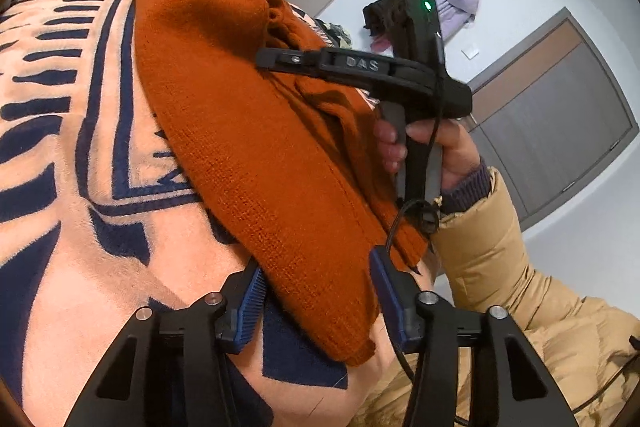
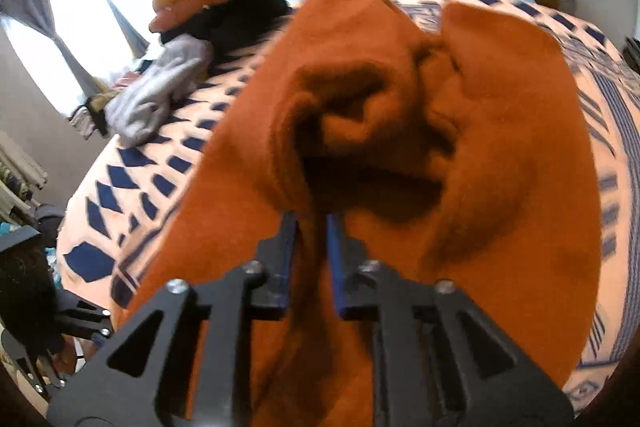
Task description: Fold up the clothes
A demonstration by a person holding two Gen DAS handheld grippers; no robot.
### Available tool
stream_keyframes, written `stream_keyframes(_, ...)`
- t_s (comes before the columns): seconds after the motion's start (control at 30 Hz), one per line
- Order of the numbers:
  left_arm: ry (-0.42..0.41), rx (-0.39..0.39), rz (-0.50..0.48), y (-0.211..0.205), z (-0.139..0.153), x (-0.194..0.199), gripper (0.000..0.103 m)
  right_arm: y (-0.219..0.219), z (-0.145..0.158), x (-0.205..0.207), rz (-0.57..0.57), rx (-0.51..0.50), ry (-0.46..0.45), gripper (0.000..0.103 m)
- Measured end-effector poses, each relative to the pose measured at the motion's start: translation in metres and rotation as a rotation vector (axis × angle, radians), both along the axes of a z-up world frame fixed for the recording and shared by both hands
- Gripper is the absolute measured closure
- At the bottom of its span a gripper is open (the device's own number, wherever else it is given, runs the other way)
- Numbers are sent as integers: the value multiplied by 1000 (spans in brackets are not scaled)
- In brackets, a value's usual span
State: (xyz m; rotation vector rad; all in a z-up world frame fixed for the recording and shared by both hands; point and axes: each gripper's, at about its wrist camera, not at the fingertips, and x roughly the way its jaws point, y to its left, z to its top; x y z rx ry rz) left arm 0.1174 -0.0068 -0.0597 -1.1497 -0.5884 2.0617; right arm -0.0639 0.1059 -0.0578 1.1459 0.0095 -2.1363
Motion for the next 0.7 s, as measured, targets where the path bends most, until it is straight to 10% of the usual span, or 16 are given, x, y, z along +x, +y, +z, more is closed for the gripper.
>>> stream_keyframes(0.27,19,1,-29,14,3,-8,24,103,28,72,-84,-166,75,45)
stream_keyframes(0.5,15,5,-15,17,4,-16,20,172,-2,125,-238,-147,1,44)
stream_keyframes(0.7,2,-1,16,19,4,-19,21,165,-20,143,-138,-249,-67,44)
